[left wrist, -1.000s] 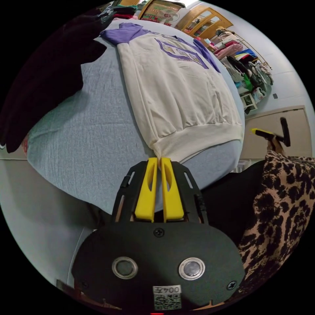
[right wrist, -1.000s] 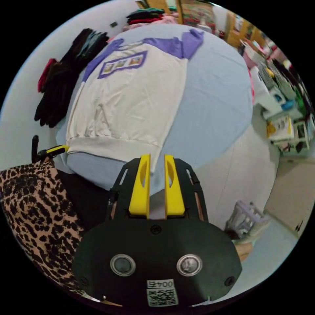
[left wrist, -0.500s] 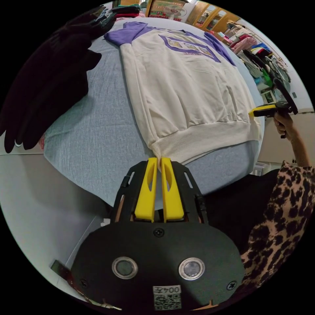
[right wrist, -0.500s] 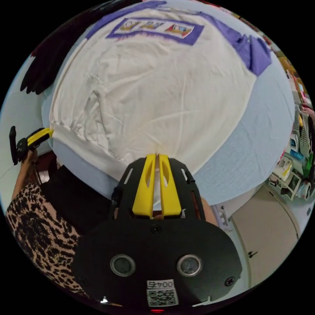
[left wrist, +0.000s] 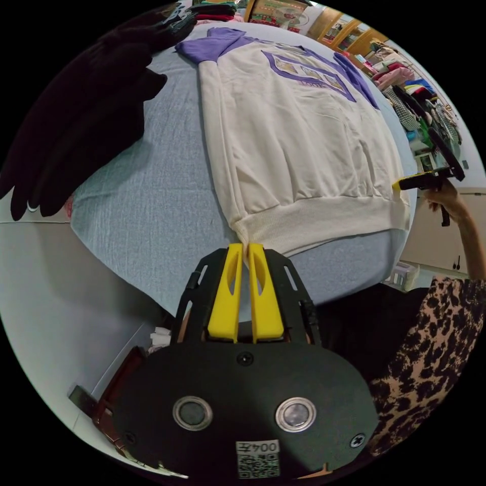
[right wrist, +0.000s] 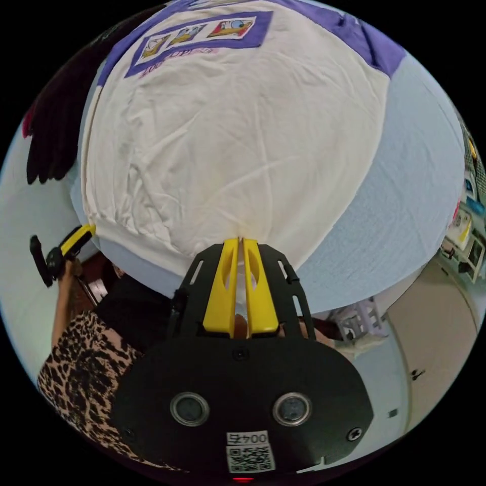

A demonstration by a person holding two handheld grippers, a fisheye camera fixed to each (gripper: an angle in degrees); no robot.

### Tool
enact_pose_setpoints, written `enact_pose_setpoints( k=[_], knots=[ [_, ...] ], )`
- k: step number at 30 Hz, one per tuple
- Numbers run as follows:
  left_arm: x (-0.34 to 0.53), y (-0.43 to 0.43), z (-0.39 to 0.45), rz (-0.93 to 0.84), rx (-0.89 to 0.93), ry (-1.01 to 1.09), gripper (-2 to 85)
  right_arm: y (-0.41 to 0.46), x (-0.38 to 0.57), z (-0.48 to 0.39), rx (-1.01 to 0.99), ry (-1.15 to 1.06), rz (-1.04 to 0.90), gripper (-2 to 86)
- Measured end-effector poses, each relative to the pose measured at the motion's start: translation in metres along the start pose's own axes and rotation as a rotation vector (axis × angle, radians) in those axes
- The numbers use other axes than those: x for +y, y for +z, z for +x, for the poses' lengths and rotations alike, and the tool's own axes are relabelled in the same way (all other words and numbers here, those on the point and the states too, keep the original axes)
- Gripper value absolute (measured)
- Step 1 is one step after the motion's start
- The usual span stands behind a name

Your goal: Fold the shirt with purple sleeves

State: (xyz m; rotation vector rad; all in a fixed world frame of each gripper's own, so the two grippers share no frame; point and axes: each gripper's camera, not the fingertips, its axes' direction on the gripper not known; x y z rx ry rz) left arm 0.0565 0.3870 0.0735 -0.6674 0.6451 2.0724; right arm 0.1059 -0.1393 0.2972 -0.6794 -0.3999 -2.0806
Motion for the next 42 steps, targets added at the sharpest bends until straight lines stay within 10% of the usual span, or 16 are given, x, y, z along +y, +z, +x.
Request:
enact_pose_setpoints(
  k=[15, 20, 42],
  knots=[
    [-0.022, -0.077, -0.011, 0.19, 0.135, 0.113, 1.8, 0.027, -0.06, -0.012, 0.207, -0.181, -0.143, -0.8],
    [-0.109, -0.14, -0.014, 0.429, 0.135, 0.247, 1.3, 0.032, -0.071, 0.003, 0.169, -0.148, -0.14, -0.1],
    [-0.422, -0.163, -0.039, 0.418, 0.017, 0.273, 10.5, 0.058, -0.109, 0.004, 0.309, -0.022, -0.188, 2.8]
  ],
)
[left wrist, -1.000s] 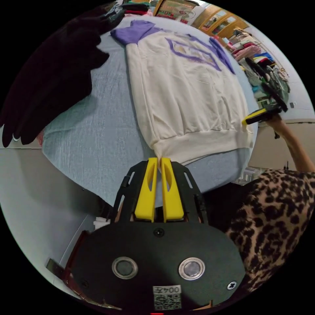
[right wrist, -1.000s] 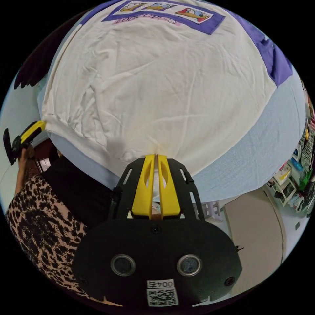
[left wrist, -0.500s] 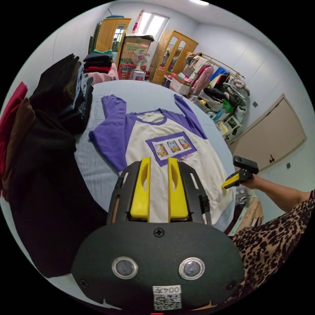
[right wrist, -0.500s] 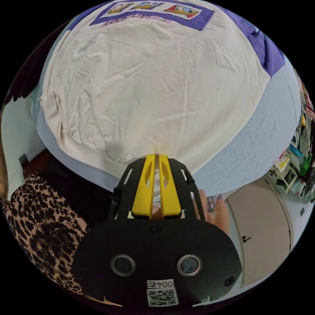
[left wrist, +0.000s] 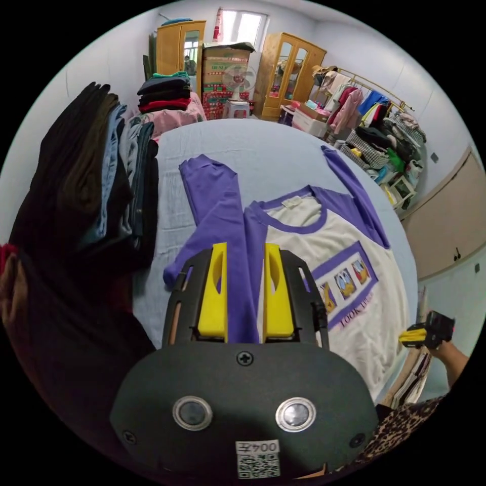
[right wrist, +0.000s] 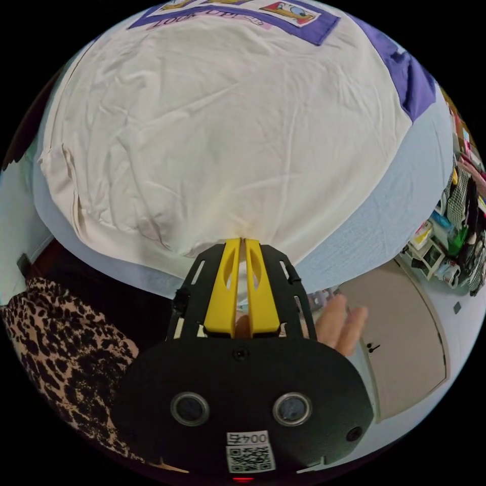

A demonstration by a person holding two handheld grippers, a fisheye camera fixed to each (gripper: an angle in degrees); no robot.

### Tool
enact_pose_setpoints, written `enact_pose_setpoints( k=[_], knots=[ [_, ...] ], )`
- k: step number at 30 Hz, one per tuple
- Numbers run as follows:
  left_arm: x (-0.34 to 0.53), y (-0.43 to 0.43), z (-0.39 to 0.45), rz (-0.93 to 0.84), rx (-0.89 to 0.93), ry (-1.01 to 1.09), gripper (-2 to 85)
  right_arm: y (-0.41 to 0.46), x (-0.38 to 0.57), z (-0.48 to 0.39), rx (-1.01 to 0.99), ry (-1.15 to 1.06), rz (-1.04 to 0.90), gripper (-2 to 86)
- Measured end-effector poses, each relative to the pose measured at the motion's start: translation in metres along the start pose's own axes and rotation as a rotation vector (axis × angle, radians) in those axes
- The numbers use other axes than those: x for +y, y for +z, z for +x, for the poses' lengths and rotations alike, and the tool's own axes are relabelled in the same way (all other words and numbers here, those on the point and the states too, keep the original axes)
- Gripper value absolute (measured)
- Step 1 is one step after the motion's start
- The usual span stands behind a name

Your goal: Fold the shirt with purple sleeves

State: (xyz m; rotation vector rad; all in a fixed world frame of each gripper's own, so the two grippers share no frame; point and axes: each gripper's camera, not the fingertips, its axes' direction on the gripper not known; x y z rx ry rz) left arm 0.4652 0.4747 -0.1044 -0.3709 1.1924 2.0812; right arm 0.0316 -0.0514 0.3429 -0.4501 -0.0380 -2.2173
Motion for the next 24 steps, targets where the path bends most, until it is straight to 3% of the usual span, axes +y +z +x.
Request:
enact_pose_setpoints(
  k=[9, 13, 18, 24],
  knots=[
    [-0.091, 0.075, -0.006, -0.142, -0.112, 0.025, 11.3, 0.007, -0.004, 0.009, -0.007, 0.022, 0.005, 3.1],
    [-0.104, 0.101, -0.014, -0.21, -0.129, -0.005, 7.7, 0.01, -0.002, 0.027, -0.087, 0.062, 0.019, 3.0],
    [-0.108, 0.088, -0.005, -0.159, -0.195, 0.047, 2.1, 0.013, 0.002, 0.038, -0.123, 0.067, 0.044, 2.2],
    [-0.086, 0.001, 0.001, 0.054, -0.191, 0.045, 1.2, 0.018, -0.001, 0.051, -0.175, 0.09, 0.024, 1.2]
  ],
)
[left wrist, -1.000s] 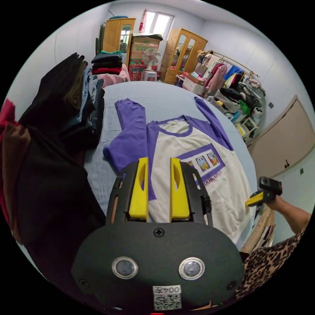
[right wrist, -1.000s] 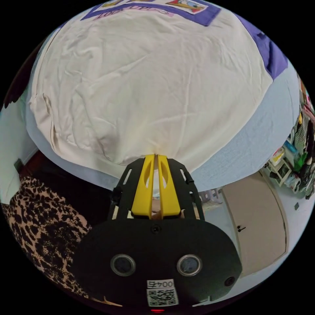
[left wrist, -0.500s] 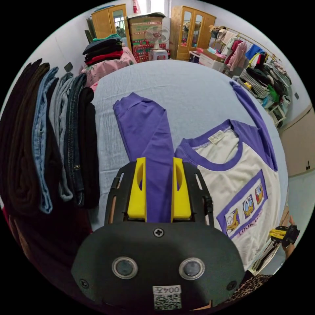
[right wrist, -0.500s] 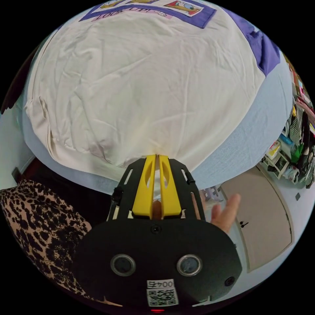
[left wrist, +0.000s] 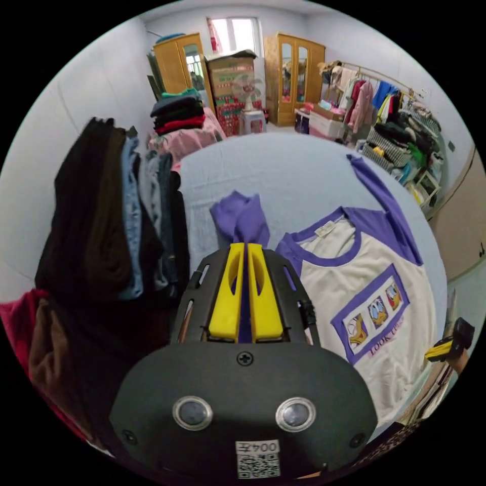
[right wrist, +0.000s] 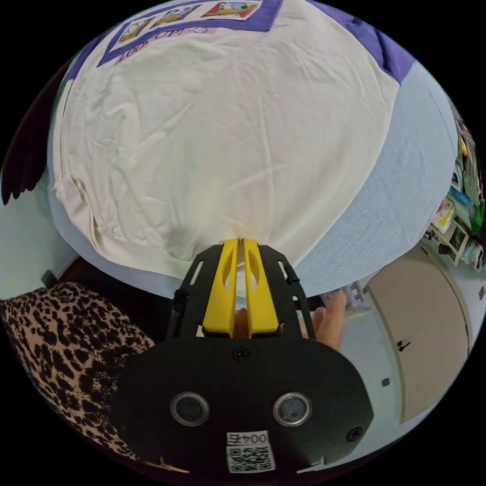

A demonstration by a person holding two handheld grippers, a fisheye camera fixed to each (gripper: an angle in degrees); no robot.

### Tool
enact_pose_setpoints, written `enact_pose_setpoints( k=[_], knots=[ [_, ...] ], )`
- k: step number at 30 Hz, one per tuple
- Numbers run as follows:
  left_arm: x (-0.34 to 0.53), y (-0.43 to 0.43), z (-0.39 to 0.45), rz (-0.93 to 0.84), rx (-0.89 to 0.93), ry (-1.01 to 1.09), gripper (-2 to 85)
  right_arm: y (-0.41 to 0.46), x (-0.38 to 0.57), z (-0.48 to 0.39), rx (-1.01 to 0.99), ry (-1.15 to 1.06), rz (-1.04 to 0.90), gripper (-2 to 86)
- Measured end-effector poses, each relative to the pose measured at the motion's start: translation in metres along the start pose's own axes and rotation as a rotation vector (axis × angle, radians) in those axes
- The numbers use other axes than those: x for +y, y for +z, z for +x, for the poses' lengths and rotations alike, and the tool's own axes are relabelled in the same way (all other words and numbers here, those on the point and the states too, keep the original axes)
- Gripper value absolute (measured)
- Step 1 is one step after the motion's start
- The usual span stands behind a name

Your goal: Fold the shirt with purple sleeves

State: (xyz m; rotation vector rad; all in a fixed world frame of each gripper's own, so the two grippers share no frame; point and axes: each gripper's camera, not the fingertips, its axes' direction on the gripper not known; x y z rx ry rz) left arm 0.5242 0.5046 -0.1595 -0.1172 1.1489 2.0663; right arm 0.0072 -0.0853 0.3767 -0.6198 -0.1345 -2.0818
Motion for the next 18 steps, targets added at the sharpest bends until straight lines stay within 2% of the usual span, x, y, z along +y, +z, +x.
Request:
enact_pose_setpoints(
  k=[2, 5, 10, 12, 15, 18],
  knots=[
    [0.024, -0.048, -0.012, 0.092, -0.005, -0.036, 1.3, 0.002, 0.002, -0.006, 0.043, -0.055, 0.007, 0.9],
    [0.067, -0.094, -0.027, 0.143, -0.035, -0.086, 1.5, 0.004, 0.003, -0.004, 0.031, -0.026, 0.013, 1.0],
    [0.123, -0.102, -0.047, -0.023, 0.095, -0.154, 2.9, 0.007, 0.005, -0.006, 0.043, -0.018, 0.021, 2.1],
    [0.133, -0.115, -0.048, -0.003, 0.096, -0.177, 3.6, 0.008, 0.004, -0.008, 0.054, -0.023, 0.017, 2.5],
    [0.126, -0.125, -0.028, 0.073, 0.067, -0.136, 5.6, 0.011, 0.002, -0.011, 0.067, -0.028, -0.001, 2.8],
    [0.099, -0.09, 0.013, 0.068, 0.065, 0.008, 7.2, 0.013, -0.003, -0.012, 0.069, -0.022, -0.031, 2.9]
  ],
)
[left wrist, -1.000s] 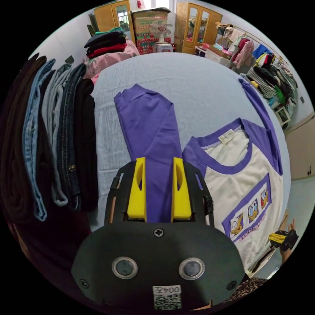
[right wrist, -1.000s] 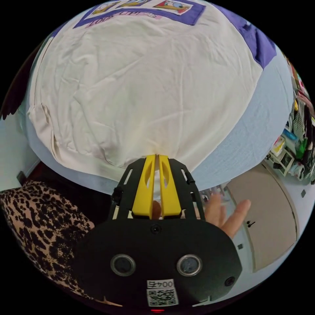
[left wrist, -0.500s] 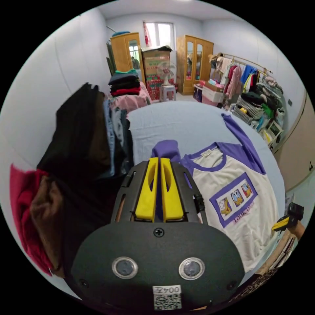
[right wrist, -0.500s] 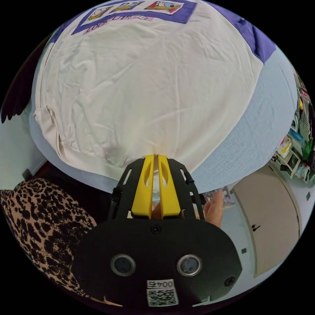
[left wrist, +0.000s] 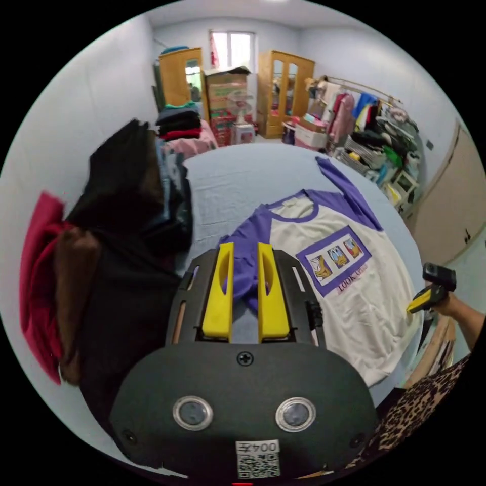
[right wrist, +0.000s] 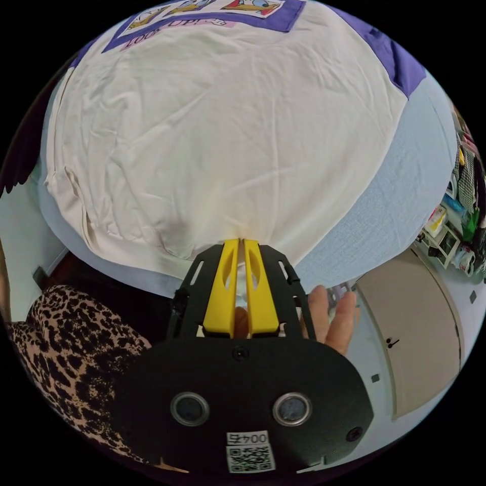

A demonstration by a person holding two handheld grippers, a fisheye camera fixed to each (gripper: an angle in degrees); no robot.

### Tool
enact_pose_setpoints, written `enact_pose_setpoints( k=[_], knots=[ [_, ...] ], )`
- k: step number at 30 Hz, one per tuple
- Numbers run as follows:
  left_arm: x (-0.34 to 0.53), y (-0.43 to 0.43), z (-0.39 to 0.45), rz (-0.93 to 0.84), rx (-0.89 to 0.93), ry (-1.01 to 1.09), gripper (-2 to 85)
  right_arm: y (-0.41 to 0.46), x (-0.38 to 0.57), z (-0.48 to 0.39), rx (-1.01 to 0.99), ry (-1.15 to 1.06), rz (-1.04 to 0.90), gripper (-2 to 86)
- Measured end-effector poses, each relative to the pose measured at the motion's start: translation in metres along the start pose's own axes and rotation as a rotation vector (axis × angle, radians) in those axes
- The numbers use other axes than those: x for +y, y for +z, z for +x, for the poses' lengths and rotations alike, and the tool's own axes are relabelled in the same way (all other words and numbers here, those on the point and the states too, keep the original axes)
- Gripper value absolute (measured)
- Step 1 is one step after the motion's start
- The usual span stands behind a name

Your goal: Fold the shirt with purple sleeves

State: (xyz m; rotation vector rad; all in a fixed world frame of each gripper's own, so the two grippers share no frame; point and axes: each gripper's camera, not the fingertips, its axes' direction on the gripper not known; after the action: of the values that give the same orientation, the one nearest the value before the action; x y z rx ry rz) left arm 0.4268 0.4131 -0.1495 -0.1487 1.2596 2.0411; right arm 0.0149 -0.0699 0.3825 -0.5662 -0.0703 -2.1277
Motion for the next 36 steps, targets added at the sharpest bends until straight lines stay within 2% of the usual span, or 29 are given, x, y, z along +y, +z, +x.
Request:
enact_pose_setpoints(
  k=[4, 8, 15, 17, 21, 25, 27, 30, 32, 36],
  knots=[
    [-0.024, 0.099, 0.04, -0.196, 0.102, 0.139, 8.1, 0.004, -0.001, -0.009, 0.034, -0.017, -0.009, 3.0],
    [-0.019, 0.158, 0.053, -0.449, -0.053, 0.273, 9.3, 0.008, 0.002, -0.021, 0.081, -0.028, 0.002, 2.9],
    [-0.001, 0.155, 0.001, -0.669, -0.077, 0.207, 12.3, 0.014, 0.012, -0.03, 0.096, -0.03, 0.044, 3.2],
    [0.008, 0.165, -0.021, -0.741, -0.013, 0.133, 12.6, 0.016, 0.015, -0.028, 0.069, -0.022, 0.056, 3.2],
    [0.004, 0.156, -0.019, -0.736, -0.007, 0.12, 12.3, 0.018, 0.018, -0.019, 0.0, 0.001, 0.066, 2.6],
    [0.002, 0.091, 0.016, -0.54, -0.085, 0.226, 12.3, 0.021, 0.024, -0.016, -0.045, -0.016, 0.093, 1.4],
    [0.011, 0.06, 0.033, -0.429, -0.066, 0.277, 12.3, 0.023, 0.027, -0.013, -0.075, -0.002, 0.105, 1.0],
    [0.048, 0.03, 0.058, -0.287, 0.208, 0.331, 12.8, 0.025, 0.032, -0.016, -0.094, 0.008, 0.126, 0.8],
    [0.092, 0.044, 0.079, -0.329, 0.433, 0.344, 14.5, 0.026, 0.033, -0.021, -0.094, 0.025, 0.128, 0.8],
    [0.155, 0.077, 0.106, -0.46, 0.655, 0.343, 16.4, 0.028, 0.032, -0.029, -0.091, 0.071, 0.115, 1.7]
  ],
)
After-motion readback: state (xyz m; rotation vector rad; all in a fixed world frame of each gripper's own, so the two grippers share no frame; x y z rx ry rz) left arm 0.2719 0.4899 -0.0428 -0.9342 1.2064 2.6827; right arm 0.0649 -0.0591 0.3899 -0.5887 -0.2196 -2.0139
